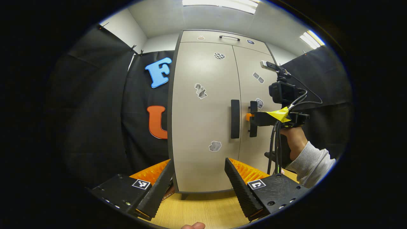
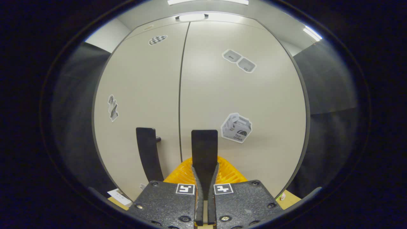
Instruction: Open the right door of the double-door shoe cabinet with the right hand, and open the left door with the left hand.
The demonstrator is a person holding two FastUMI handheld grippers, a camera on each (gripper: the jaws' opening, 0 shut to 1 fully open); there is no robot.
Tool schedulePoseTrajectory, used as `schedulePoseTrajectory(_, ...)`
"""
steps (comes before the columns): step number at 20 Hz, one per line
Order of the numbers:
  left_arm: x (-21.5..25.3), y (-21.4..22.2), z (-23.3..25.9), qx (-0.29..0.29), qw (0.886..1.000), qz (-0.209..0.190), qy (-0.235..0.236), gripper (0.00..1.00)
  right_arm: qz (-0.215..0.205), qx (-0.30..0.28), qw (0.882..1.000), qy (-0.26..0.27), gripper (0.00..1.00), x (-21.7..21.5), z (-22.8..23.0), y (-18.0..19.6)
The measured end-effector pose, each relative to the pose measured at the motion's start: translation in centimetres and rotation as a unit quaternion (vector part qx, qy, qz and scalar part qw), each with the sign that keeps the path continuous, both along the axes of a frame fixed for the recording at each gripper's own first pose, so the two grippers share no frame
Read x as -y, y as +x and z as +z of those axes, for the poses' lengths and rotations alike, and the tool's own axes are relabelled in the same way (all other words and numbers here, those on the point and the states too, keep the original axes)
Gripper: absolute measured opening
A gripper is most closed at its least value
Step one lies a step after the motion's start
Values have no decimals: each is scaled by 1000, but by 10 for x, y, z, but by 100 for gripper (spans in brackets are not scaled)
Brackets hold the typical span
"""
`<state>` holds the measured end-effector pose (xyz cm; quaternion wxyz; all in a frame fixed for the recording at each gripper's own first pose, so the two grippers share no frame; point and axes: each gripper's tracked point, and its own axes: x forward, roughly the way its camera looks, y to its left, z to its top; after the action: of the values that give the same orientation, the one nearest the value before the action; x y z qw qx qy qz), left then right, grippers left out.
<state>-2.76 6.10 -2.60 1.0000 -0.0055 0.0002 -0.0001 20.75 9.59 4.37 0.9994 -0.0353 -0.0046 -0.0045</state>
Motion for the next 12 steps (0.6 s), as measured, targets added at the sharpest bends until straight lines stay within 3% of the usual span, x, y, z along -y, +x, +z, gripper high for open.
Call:
schedulePoseTrajectory(6,0,-2,-1,-6,1000,4,-1,95,10,-9,1000,-3,8,0,-1,-5)
schedulePoseTrajectory(12,2,-4,-2,-12,1000,8,-5,95,55,-15,998,-3,8,5,-2,-42)
